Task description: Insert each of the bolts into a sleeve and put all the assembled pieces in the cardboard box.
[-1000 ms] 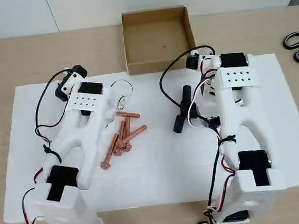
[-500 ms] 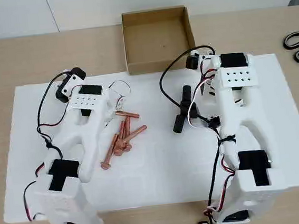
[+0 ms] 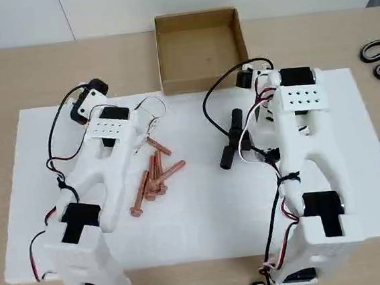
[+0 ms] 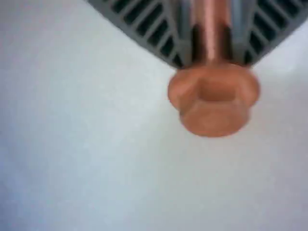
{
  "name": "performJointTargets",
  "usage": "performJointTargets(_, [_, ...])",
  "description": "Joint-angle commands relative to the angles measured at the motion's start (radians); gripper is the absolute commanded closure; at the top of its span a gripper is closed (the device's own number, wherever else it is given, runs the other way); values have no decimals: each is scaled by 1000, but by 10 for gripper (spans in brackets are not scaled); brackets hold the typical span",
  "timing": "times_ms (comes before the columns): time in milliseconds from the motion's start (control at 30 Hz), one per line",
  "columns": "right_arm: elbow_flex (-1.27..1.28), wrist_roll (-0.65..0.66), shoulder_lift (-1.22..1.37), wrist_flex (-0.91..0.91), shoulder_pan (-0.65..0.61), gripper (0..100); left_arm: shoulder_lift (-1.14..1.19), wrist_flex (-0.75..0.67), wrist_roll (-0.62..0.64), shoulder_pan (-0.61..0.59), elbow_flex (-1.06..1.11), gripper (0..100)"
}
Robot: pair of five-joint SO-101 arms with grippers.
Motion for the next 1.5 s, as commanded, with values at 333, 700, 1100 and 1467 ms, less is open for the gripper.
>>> performJointTargets(333, [-14,2,-7,5,5,995,-17,-2,-2,72,-90,990])
performJointTargets(700, [-14,2,-10,5,5,995,-17,368,-347,71,-404,989])
performJointTargets(1100, [-14,2,-13,5,5,995,75,542,-982,-29,-499,987])
performJointTargets(1467, [-18,2,-15,5,5,995,143,506,-1031,-32,-506,987])
